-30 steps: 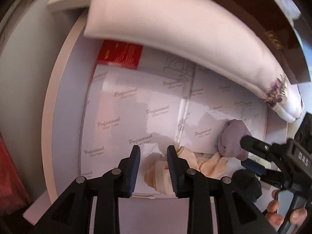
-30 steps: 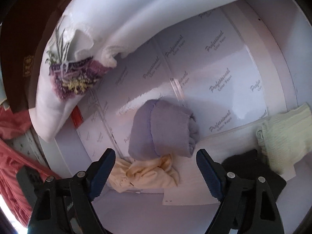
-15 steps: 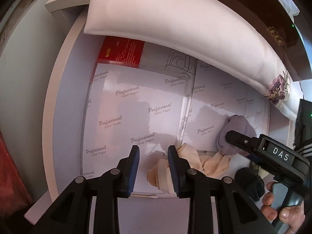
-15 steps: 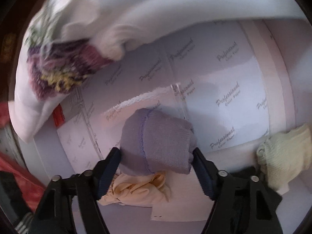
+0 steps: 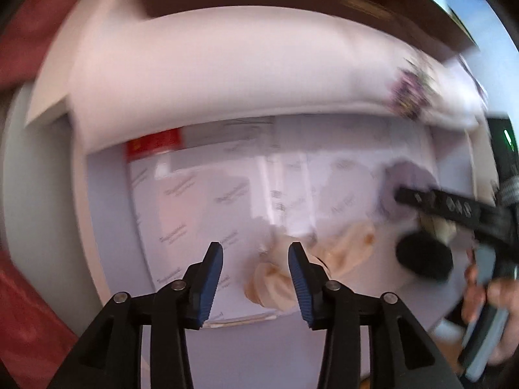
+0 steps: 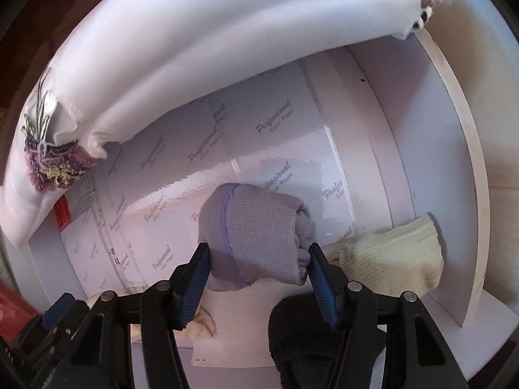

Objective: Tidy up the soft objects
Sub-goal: 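Grasp the beige stocking with the left tool while the right tool holds the lavender sock, then lift the lavender sock with the right tool toward the gold tray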

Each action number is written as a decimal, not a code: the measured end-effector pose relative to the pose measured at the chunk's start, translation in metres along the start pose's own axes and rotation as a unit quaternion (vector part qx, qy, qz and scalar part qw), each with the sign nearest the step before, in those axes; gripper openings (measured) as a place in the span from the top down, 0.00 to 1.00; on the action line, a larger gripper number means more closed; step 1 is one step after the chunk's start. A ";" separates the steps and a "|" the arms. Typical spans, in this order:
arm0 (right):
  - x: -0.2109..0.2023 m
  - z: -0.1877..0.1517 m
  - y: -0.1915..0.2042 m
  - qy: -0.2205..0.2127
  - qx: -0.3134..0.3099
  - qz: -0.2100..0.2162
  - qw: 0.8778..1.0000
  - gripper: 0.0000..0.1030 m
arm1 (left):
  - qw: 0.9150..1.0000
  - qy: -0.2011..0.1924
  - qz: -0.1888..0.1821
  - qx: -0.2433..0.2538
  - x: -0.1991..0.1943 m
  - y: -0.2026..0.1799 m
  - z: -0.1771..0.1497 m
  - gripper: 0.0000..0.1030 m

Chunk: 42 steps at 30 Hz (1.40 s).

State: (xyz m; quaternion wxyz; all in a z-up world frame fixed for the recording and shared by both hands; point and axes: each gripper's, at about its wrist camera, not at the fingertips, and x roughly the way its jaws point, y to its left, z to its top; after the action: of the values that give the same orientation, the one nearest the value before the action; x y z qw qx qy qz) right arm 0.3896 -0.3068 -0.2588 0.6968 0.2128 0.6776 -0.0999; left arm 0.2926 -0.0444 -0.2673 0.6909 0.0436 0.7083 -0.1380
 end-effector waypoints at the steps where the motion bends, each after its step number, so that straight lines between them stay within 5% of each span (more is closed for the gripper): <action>1: -0.002 0.001 -0.011 0.000 0.000 0.003 1.000 0.41 | 1.000 0.009 -0.003 0.022 0.001 -0.005 0.001 0.59; 5: -0.004 0.006 -0.027 0.006 0.015 0.019 1.000 0.39 | 0.991 0.036 -0.017 0.127 0.009 -0.034 -0.004 0.59; 12: -0.001 0.009 -0.032 0.010 0.024 0.029 0.999 0.37 | 0.974 0.033 -0.006 0.223 0.024 -0.066 -0.015 0.59; 21: -0.001 0.009 -0.036 0.011 0.031 0.035 0.999 0.36 | 0.966 0.045 0.001 0.255 0.051 -0.084 -0.019 0.59; 28: -0.004 0.011 -0.035 0.007 0.028 0.036 0.999 0.36 | 0.977 0.061 -0.025 0.204 0.064 -0.073 0.000 0.60; 36: -0.005 0.012 -0.030 -0.004 0.020 0.032 0.999 0.36 | 0.992 0.049 -0.087 0.075 0.060 -0.027 0.009 0.66; 42: -0.001 0.010 -0.026 -0.004 0.016 0.034 0.999 0.36 | 0.994 0.033 -0.104 -0.029 0.056 0.005 0.001 0.66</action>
State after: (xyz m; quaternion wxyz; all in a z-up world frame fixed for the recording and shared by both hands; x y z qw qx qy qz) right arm 0.3873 -0.3348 -0.2623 0.6992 0.2462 0.6654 -0.0880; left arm 0.2925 -0.0474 -0.3232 0.6505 -0.0457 0.7348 -0.1866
